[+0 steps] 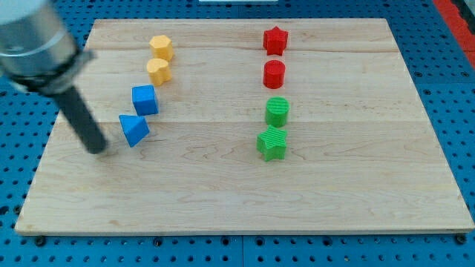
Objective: Slide the blue triangle right a bit
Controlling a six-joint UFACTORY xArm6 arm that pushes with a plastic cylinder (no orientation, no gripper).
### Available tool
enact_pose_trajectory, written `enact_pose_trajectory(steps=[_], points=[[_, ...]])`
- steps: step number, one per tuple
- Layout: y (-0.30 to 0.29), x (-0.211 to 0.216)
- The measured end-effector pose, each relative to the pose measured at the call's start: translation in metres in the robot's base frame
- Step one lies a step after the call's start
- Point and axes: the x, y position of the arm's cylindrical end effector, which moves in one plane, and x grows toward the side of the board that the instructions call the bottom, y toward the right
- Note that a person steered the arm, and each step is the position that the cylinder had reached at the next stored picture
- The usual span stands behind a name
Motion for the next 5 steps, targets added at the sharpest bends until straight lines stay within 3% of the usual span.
enact_pose_trajectory(steps=[1, 2, 3, 4, 5], points=[[0.061, 0.018], [0.079, 0.024], [-0.023, 0.000], [-0.038, -0.039], [0.073, -0.023]])
